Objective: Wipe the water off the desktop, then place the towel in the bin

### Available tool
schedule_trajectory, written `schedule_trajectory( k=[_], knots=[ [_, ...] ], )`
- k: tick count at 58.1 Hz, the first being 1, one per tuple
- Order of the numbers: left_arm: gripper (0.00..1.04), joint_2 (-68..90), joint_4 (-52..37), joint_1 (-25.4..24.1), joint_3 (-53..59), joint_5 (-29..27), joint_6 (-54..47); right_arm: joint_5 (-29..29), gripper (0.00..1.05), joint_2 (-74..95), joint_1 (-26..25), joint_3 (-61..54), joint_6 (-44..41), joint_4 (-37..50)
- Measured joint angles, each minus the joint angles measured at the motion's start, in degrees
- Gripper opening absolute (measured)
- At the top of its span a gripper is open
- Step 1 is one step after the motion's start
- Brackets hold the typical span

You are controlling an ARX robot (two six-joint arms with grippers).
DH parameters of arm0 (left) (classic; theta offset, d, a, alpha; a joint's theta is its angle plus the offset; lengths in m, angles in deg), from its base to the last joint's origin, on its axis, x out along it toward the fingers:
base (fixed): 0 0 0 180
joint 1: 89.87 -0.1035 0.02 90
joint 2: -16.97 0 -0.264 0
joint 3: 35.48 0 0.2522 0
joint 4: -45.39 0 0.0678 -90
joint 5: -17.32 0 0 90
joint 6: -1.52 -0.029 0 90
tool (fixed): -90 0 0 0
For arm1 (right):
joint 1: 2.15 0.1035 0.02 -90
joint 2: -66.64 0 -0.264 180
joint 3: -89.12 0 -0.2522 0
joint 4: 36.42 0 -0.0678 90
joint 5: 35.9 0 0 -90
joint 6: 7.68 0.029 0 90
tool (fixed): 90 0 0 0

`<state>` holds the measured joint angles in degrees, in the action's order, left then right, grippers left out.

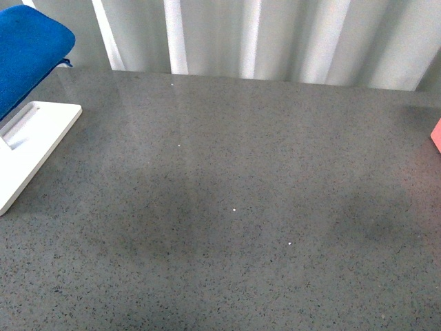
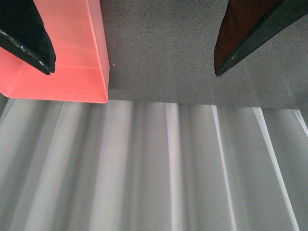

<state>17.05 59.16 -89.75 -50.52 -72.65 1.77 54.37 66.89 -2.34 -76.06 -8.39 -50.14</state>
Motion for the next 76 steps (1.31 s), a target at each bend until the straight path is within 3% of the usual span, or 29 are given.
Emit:
schedule_trajectory(
  k=[76],
  knots=[
    [0.98,0.00,0.00,0.00,0.00,0.00,0.00,0.00,0.98,0.00,0.00,0.00,0.00,0.00]
  ],
)
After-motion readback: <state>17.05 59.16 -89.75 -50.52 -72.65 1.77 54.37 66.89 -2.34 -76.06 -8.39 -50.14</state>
